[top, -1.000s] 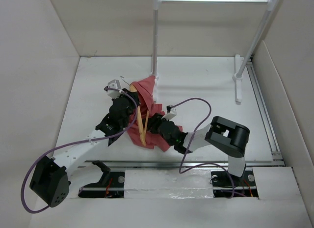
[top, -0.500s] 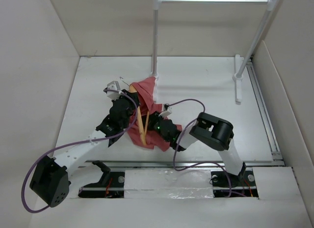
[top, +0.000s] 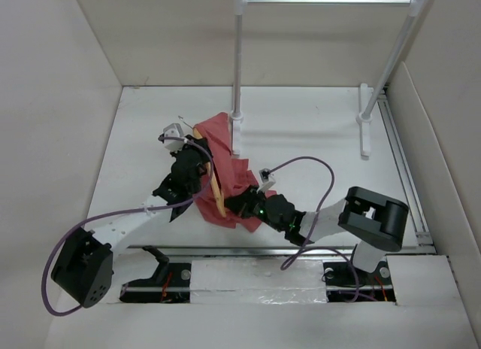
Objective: Place the t-shirt on the hanger
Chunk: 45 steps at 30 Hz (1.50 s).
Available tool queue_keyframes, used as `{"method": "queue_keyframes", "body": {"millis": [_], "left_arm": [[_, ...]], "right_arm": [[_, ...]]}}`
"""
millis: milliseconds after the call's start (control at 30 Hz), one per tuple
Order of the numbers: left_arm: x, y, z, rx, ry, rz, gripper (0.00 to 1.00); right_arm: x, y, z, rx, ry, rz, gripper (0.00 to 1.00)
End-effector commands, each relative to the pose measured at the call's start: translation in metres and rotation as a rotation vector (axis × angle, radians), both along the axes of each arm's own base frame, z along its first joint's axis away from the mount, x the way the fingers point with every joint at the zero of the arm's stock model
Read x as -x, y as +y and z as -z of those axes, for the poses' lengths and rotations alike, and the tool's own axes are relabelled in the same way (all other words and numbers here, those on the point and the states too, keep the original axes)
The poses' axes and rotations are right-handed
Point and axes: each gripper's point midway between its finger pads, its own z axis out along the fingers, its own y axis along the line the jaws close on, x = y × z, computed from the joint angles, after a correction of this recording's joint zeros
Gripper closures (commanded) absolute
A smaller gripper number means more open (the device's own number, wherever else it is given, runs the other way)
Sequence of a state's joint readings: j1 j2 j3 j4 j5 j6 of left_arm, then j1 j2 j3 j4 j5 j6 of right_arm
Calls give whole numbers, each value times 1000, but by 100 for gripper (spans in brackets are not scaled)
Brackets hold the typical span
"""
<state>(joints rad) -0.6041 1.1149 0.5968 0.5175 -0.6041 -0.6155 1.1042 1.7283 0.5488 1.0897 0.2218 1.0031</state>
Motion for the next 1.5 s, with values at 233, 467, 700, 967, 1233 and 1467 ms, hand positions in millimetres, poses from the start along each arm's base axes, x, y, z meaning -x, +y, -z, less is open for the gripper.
{"method": "queue_keyframes", "body": {"millis": [233,467,700,967,1233,1467], "left_arm": [[-41,-1,-48,24,-138,-86,100],[-60,12,-52,-8,-154,-134,100],[-74,-2,-57,84,-156,-61,100],[-86,-7,-63,126,-165,-56,100],[-86,-18,-42,94,-149,-27,100],[-48,-23,-15,168,-109,49,100]], "right_arm": [[95,-16,27,255,36,-261,100],[122,-42,20,316,44,-311,100],[140,-40,26,316,79,-391,100],[167,-14,17,329,63,-507,100],[156,-13,-35,312,-26,-459,100],[105,-10,-64,329,-100,-303,100]]}}
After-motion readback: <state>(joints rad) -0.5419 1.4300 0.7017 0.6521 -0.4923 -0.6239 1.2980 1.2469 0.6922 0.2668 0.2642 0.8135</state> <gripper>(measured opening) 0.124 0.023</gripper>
